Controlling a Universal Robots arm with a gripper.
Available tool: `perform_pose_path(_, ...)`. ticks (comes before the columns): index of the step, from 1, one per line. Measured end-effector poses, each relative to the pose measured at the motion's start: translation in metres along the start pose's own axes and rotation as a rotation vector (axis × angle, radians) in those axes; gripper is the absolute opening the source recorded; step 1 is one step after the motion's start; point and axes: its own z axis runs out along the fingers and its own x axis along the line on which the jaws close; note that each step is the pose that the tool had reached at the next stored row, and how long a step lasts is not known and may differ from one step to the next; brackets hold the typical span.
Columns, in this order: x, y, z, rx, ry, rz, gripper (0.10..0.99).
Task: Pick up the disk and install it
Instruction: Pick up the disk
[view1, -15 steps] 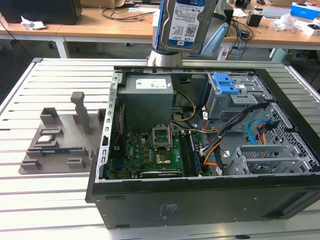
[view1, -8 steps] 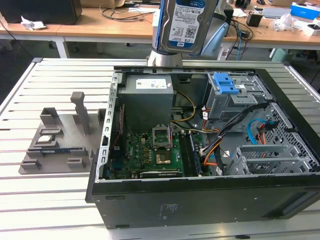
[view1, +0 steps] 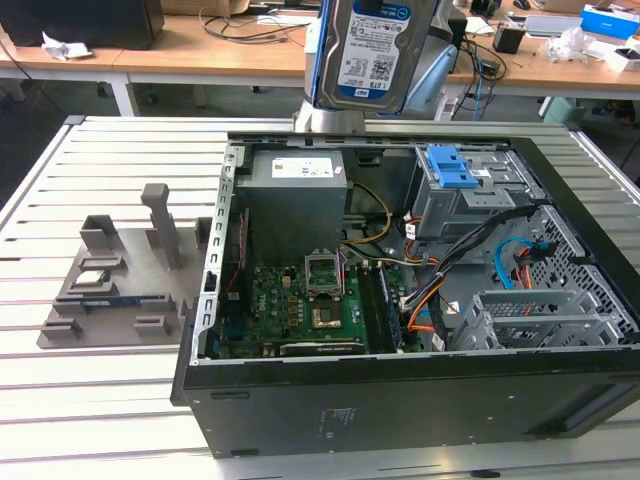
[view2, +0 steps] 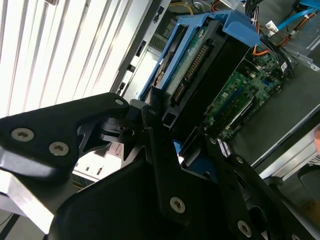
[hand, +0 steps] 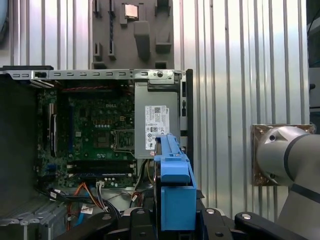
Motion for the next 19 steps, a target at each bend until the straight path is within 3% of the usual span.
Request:
perform_pose_path(5,0.0033,-0.0001,0.0016,0.000,-0.0001,0.000,0.369)
perform_pose_path(10,0.0117,-0.0003,0.0031,0.000,0.0001,0.000,0.369)
perform_pose_path(13,0.0205,-0.0004,0.0038,0.000,-0.0001,0.000,0.369)
perform_pose_path(16,0.0358,-0.0007,0.0044,0.000,0.0014,0.000,0.369)
perform_pose_path(19,0.0435,-0.0008,0.0050,0.000,0.0037,0.000,0.369)
